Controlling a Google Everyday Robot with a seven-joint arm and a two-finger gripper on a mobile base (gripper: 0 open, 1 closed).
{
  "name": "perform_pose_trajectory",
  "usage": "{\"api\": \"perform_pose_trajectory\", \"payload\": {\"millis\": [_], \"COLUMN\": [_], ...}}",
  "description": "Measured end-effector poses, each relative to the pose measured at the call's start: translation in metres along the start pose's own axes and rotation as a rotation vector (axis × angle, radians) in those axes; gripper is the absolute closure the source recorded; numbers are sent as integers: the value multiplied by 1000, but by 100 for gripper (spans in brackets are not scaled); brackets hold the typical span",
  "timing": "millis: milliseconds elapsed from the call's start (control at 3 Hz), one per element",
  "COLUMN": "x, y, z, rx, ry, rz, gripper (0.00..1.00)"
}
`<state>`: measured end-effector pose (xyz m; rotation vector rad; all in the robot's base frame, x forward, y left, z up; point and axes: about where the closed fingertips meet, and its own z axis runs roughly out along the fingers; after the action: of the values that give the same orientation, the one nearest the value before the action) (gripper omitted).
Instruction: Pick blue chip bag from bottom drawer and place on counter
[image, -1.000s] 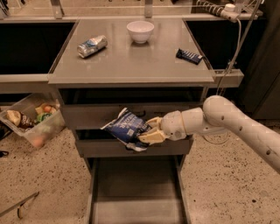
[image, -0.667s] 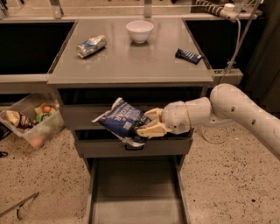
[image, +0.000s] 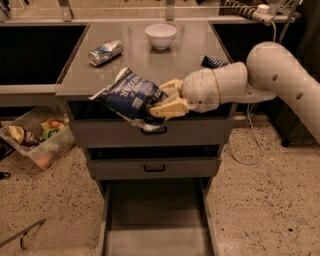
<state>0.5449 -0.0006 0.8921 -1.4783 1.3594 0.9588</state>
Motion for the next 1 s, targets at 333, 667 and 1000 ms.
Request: {"api": "perform_pose_trajectory", "payload": {"millis": [333,667,1000], "x": [-25,-32,-50], "y": [-42,-84,-138], "z": [14,41,45], "rx": [-41,-96,-13], "ry": [-3,-24,-98], "rz": [-94,-171,-267], "gripper": [100,100,100]}}
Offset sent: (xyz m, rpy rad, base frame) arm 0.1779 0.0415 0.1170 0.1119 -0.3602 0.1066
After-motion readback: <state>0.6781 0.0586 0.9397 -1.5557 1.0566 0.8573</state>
